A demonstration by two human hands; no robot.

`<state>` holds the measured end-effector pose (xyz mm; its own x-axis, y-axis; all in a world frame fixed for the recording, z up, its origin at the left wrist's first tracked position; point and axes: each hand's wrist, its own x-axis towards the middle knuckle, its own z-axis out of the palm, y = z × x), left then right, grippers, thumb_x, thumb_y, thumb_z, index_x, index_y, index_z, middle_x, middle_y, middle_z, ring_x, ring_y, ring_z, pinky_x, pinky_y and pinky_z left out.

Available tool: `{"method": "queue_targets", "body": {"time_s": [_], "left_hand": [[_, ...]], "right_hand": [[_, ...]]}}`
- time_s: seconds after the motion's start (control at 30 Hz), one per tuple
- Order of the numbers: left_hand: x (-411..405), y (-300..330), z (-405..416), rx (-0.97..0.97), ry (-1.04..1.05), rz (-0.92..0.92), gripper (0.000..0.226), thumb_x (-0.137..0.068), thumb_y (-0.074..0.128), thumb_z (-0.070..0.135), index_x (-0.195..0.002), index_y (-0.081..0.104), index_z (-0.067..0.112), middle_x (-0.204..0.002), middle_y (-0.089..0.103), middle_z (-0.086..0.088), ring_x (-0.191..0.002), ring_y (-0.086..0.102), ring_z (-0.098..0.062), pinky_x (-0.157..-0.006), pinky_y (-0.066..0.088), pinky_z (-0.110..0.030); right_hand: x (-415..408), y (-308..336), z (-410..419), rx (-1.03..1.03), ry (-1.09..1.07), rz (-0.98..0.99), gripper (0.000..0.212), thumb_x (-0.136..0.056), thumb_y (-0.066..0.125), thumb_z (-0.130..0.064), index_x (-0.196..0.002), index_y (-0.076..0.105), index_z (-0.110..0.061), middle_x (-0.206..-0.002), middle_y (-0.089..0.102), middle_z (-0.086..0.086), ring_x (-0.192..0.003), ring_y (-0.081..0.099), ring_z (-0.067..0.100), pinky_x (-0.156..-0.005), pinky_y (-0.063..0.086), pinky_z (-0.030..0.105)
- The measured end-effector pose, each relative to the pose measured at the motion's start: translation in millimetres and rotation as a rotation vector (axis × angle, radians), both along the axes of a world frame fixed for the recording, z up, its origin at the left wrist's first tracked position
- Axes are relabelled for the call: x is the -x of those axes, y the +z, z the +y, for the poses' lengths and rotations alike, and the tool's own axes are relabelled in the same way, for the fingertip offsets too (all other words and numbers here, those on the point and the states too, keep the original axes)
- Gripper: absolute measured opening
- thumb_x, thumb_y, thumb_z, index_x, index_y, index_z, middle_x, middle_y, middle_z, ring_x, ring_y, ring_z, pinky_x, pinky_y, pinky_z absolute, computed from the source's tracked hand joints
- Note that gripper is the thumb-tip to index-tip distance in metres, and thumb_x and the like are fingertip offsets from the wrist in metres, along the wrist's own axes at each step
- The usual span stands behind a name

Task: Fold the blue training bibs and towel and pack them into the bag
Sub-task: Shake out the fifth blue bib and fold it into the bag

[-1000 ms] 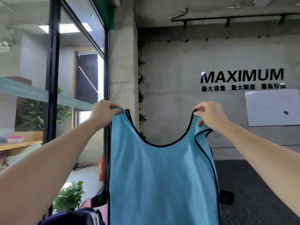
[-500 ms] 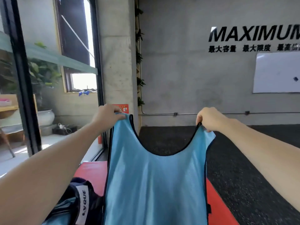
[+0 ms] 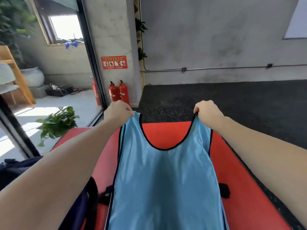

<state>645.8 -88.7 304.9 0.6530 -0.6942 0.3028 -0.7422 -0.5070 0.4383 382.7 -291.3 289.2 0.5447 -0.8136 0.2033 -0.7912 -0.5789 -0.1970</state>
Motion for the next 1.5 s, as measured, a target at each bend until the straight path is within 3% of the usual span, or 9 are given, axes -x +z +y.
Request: {"method": "queue_targets", "body": {"time_s": [0.13,0.23,0.4,0.63,0.87,1.03,1.17,1.33,1.5], "left_hand": [[-1.5,-15.7,-24.9,0.046,0.018,0.038,0.011,-0.089,0.07,0.032,-0.094,0.078,0.026,-0.096,0.073,0.004,-0.08,0.066,-0.018,-0.078,0.059,-0.037],[2.8,-28.3,-25.6,-0.042,-0.028,0.069,0.038,-0.084,0.075,0.034,-0.12,0.071,0.023,-0.117,0.068,0.0,-0.102,0.066,-0.023,-0.092,0.056,-0.042],[42.7,-59.8,13.1,-0.094,-0.121,0.102,0.031,-0.088,0.065,0.028,-0.118,0.07,0.03,-0.118,0.068,0.006,-0.107,0.064,-0.02,-0.093,0.054,-0.039],[139.0,-108.1,154.8,-0.206,-0.339,0.184,0.02,-0.092,0.064,0.037,-0.111,0.069,0.04,-0.101,0.065,0.021,-0.081,0.061,-0.001,-0.081,0.054,-0.032],[212.3,-162.0,286.9,-0.282,-0.573,0.211,0.018,-0.088,0.073,0.035,-0.106,0.075,0.035,-0.094,0.063,0.024,-0.093,0.058,0.006,-0.082,0.035,-0.003],[222.1,-195.1,332.3,-0.206,-0.551,0.243,0.012,-0.078,0.078,0.049,-0.088,0.072,0.044,-0.096,0.067,0.021,-0.098,0.058,0.007,-0.09,0.042,-0.015],[220.0,-199.0,350.1,-0.232,-0.561,0.186,0.031,-0.075,0.081,0.052,-0.101,0.076,0.035,-0.103,0.061,0.021,-0.106,0.052,0.006,-0.098,0.037,-0.014],[214.1,-199.9,359.0,-0.196,-0.559,0.146,0.027,-0.075,0.081,0.052,-0.095,0.076,0.034,-0.098,0.064,0.019,-0.101,0.056,0.004,-0.095,0.045,-0.02],[218.4,-202.8,354.7,-0.212,-0.507,0.065,0.041,-0.075,0.067,0.073,-0.094,0.071,0.036,-0.092,0.061,0.018,-0.096,0.055,-0.001,-0.089,0.046,-0.024]], "right_hand": [[-10.0,-23.3,-12.5,-0.041,0.029,-0.127,0.051,-0.087,0.044,0.01,-0.129,0.062,-0.012,-0.131,0.059,0.018,-0.114,0.059,0.035,-0.09,0.048,0.034],[-7.5,-38.1,-1.8,-0.116,0.133,-0.118,0.057,-0.089,0.055,0.003,-0.144,0.049,-0.01,-0.144,0.053,0.014,-0.133,0.049,0.031,-0.109,0.037,0.033],[23.9,-63.9,54.0,-0.27,0.188,-0.094,0.04,-0.097,0.058,-0.013,-0.137,0.055,-0.013,-0.135,0.059,0.008,-0.111,0.059,0.024,-0.084,0.045,0.028],[104.5,-106.1,183.1,-0.418,0.348,-0.027,0.026,-0.096,0.064,-0.029,-0.121,0.068,-0.022,-0.114,0.069,-0.006,-0.105,0.064,0.009,-0.094,0.05,0.025],[194.9,-148.3,297.5,-0.461,0.437,-0.086,0.008,-0.095,0.067,-0.03,-0.098,0.073,-0.032,-0.093,0.071,-0.02,-0.09,0.062,-0.012,-0.077,0.042,0.008],[229.2,-178.5,328.5,-0.415,0.431,-0.175,0.01,-0.081,0.076,-0.045,-0.081,0.071,-0.036,-0.088,0.07,-0.018,-0.089,0.064,-0.002,-0.082,0.05,0.023],[239.2,-178.3,338.9,-0.455,0.502,-0.1,0.035,-0.069,0.077,-0.07,-0.088,0.071,-0.041,-0.106,0.065,-0.026,-0.105,0.059,-0.007,-0.093,0.042,0.012],[247.6,-180.0,338.5,-0.398,0.522,-0.052,0.007,-0.085,0.075,-0.04,-0.092,0.072,-0.041,-0.105,0.067,-0.026,-0.104,0.062,-0.006,-0.097,0.047,0.025],[244.9,-172.3,334.6,-0.425,0.384,-0.238,0.02,-0.087,0.078,-0.033,-0.083,0.067,-0.049,-0.089,0.066,-0.039,-0.088,0.063,-0.014,-0.077,0.042,0.005]]}}
